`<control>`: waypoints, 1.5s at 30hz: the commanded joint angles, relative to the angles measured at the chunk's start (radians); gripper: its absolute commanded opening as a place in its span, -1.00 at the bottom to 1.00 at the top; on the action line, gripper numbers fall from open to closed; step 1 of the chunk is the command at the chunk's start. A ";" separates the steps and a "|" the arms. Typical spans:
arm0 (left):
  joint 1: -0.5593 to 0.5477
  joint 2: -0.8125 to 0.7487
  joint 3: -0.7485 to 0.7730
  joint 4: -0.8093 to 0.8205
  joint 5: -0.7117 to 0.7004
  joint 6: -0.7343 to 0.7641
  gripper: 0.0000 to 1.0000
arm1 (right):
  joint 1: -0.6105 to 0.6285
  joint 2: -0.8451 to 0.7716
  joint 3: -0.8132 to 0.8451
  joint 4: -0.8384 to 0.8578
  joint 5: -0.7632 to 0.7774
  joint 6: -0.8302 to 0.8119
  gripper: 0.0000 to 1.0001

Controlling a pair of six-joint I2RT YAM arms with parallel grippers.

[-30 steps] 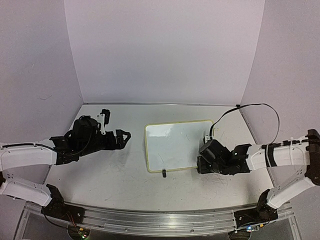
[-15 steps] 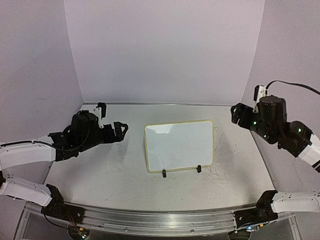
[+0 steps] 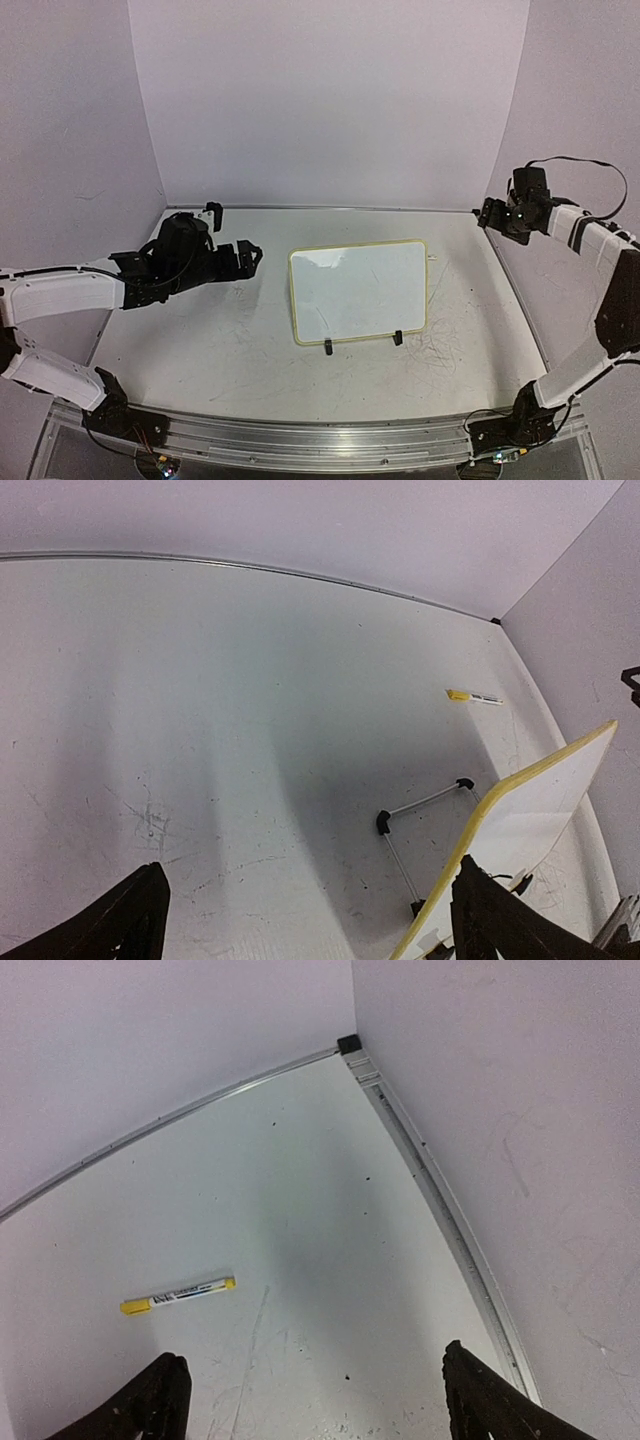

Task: Write a sentence on the whiteboard
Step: Pick up the whiteboard marker from the center of the board.

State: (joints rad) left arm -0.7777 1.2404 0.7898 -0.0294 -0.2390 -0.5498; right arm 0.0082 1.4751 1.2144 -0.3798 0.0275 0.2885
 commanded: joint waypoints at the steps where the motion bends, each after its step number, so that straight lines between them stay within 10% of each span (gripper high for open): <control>1: 0.006 0.006 0.041 -0.029 0.002 -0.025 0.99 | -0.063 0.142 0.101 0.099 -0.201 -0.030 0.76; 21: 0.008 -0.031 0.022 -0.080 -0.014 -0.062 0.99 | -0.005 0.550 0.317 0.197 -0.442 -0.691 0.71; 32: 0.009 -0.019 0.059 -0.119 -0.026 -0.053 0.99 | 0.116 0.839 0.634 -0.072 -0.443 -0.809 0.66; 45: 0.010 0.006 0.074 -0.123 -0.001 -0.060 0.99 | 0.150 0.884 0.616 -0.123 -0.418 -0.800 0.56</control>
State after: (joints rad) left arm -0.7745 1.2448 0.8126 -0.1488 -0.2388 -0.6037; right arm 0.1495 2.3432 1.8192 -0.4786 -0.4171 -0.5152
